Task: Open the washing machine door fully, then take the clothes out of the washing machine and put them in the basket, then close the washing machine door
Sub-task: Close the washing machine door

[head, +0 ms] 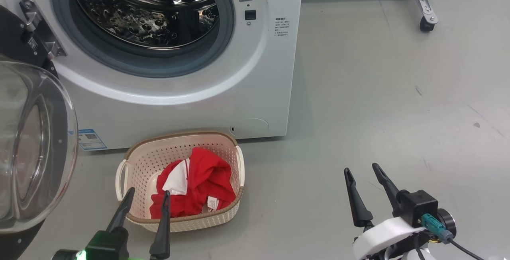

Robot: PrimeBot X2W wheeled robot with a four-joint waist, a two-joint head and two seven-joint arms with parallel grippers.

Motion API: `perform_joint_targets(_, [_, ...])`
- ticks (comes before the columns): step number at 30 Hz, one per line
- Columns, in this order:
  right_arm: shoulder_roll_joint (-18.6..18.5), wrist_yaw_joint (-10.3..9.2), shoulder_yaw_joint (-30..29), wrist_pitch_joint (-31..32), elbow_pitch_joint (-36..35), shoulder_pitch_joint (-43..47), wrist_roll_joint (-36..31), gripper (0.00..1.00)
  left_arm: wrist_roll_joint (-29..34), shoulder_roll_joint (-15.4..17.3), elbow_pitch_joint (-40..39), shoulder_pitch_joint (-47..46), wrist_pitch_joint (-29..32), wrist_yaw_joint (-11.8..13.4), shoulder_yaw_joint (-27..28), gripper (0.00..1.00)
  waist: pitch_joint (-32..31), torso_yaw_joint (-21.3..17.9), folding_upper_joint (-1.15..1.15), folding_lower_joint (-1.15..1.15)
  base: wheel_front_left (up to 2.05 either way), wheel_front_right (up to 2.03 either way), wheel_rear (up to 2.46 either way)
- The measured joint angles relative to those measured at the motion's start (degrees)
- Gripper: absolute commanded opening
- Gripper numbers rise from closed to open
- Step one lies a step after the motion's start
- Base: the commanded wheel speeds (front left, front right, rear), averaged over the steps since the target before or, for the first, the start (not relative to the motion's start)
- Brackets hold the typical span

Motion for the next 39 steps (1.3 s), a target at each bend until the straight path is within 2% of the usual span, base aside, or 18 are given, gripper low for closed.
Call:
perform_joint_targets(6, [-0.33,-0.07,-0.68,0.01,-0.27,0.01,0.0,1.0,0.07,-0.01,0.0,-0.01,0.43,0.0,-0.91,1.0,0.08,0.81,0.0,0.0,0.0,0.0,0.0])
perform_joint_targets(15, [-1.52,-0.55,-1.46,0.01,-1.11,0.01,0.0,1.0,0.34,-0.02,0.38,-0.09,0.38,0.0,-1.29,1.0,0.39,4.98,0.0,0.0,0.0,0.0,0.0])
perform_joint_targets(39, [-1.69,0.6,0.64,1.52,-1.03,-0.06,0.0,1.0,0.22,-0.75,1.52,0.09,-0.94,0.51,2.3,1.0,-0.92,22.15,0.0,0.0,0.0,0.0,0.0])
